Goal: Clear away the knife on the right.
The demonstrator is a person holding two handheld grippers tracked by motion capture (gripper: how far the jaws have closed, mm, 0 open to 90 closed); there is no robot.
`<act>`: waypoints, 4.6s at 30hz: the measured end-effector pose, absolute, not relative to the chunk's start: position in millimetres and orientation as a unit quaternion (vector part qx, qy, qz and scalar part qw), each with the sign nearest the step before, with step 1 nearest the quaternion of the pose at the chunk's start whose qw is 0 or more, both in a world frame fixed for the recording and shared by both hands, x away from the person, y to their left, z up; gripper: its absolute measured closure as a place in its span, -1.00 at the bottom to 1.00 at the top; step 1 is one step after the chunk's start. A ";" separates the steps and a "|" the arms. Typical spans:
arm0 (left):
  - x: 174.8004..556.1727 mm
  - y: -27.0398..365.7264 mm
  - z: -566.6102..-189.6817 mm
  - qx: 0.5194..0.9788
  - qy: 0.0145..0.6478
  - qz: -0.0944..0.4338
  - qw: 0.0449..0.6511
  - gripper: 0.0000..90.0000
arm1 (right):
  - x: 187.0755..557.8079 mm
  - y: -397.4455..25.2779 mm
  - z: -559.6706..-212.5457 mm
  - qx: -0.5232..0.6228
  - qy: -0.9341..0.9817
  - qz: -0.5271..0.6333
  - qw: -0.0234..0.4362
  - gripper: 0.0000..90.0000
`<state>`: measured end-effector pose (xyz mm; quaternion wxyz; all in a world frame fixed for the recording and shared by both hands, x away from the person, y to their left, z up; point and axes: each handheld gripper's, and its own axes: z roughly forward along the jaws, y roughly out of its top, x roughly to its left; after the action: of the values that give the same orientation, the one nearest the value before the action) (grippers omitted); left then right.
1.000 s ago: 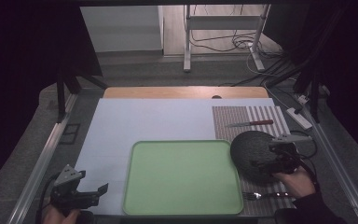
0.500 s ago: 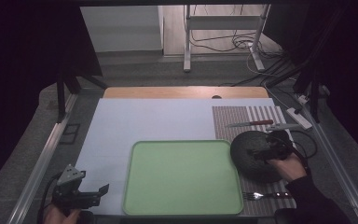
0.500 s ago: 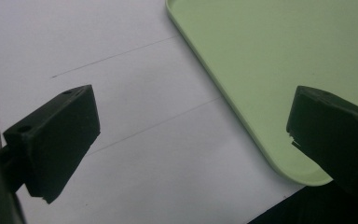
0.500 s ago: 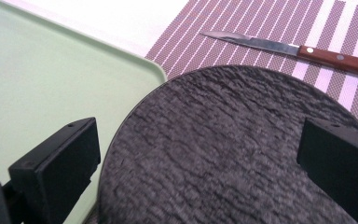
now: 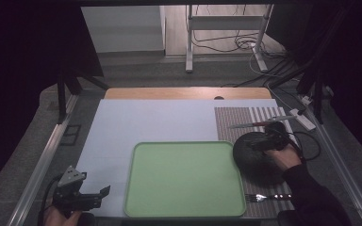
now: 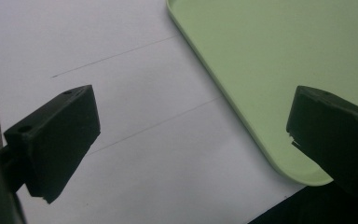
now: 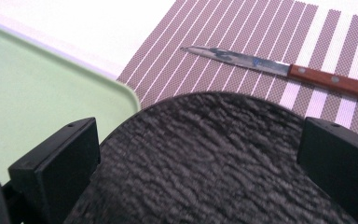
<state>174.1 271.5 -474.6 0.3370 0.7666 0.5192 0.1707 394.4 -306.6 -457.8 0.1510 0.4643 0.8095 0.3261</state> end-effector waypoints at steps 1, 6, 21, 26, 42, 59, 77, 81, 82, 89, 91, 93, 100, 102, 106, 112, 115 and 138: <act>174.2 271.6 -474.6 0.767 0.519 0.171 0.337 -0.94 | 400.7 -306.3 -458.7 0.467 0.809 0.324 0.150 -1.00; 174.3 271.6 -474.7 0.767 0.519 0.171 0.336 -0.94 | 412.7 -306.7 -461.2 0.471 0.808 0.321 0.150 -1.00; 174.4 273.2 -474.7 0.764 0.522 0.167 0.340 -0.94 | 452.8 -311.0 -466.4 0.499 0.802 0.290 0.153 -1.00; 174.5 273.7 -474.8 0.763 0.524 0.166 0.342 -0.94 | 460.2 -312.0 -468.8 0.504 0.801 0.286 0.151 -1.00; 174.9 274.9 -475.0 0.759 0.528 0.163 0.344 -0.94 | 490.7 -316.6 -472.3 0.523 0.795 0.271 0.146 -1.00; 175.6 275.7 -475.2 0.758 0.529 0.160 0.345 -0.94 | 522.1 -319.7 -480.8 0.534 0.797 0.238 0.153 -1.00; 176.8 275.4 -475.7 0.759 0.532 0.156 0.341 -0.93 | 534.8 -347.9 -478.5 0.518 0.808 0.235 0.153 0.97; 177.0 275.5 -475.8 0.759 0.532 0.155 0.341 -0.93 | 539.2 -352.9 -480.0 0.520 0.808 0.219 0.168 0.99; 177.0 275.5 -475.8 0.759 0.532 0.155 0.341 -0.93 | 540.3 -353.9 -481.6 0.521 0.808 0.217 0.171 0.99; 177.0 275.1 -475.7 0.761 0.531 0.155 0.340 -0.93 | 542.6 -361.8 -494.1 0.528 0.811 0.193 0.163 0.99; 177.0 275.1 -475.8 0.761 0.530 0.154 0.341 -0.93 | 541.2 -363.7 -495.3 0.529 0.810 0.194 0.161 0.99; 176.9 275.1 -475.7 0.761 0.530 0.154 0.341 -0.93 | 539.9 -364.6 -495.1 0.531 0.810 0.195 0.157 0.99; 176.7 275.0 -475.6 0.761 0.530 0.155 0.340 -0.92 | 529.4 -365.1 -494.6 0.529 0.814 0.193 0.145 0.99; 176.7 275.0 -475.5 0.761 0.530 0.155 0.340 -0.92 | 526.1 -365.5 -494.2 0.525 0.817 0.191 0.141 0.99; 176.7 274.7 -475.6 0.761 0.530 0.156 0.340 -0.92 | 518.4 -366.3 -494.1 0.522 0.820 0.192 0.134 0.99; 176.8 274.8 -475.5 0.761 0.531 0.155 0.339 -0.92 | 507.4 -366.9 -493.4 0.518 0.825 0.188 0.124 0.99; 176.9 274.8 -475.6 0.761 0.531 0.155 0.338 -0.92 | 503.2 -367.5 -492.9 0.517 0.827 0.187 0.118 0.99; 177.1 273.8 -475.6 0.764 0.529 0.156 0.336 -0.91 | 504.0 -350.1 -477.2 0.525 0.810 0.223 0.140 -0.39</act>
<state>177.1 273.8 -475.6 0.3360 0.7636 0.5288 0.1563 504.0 -350.1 -477.2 0.1401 0.5247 0.8096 0.2226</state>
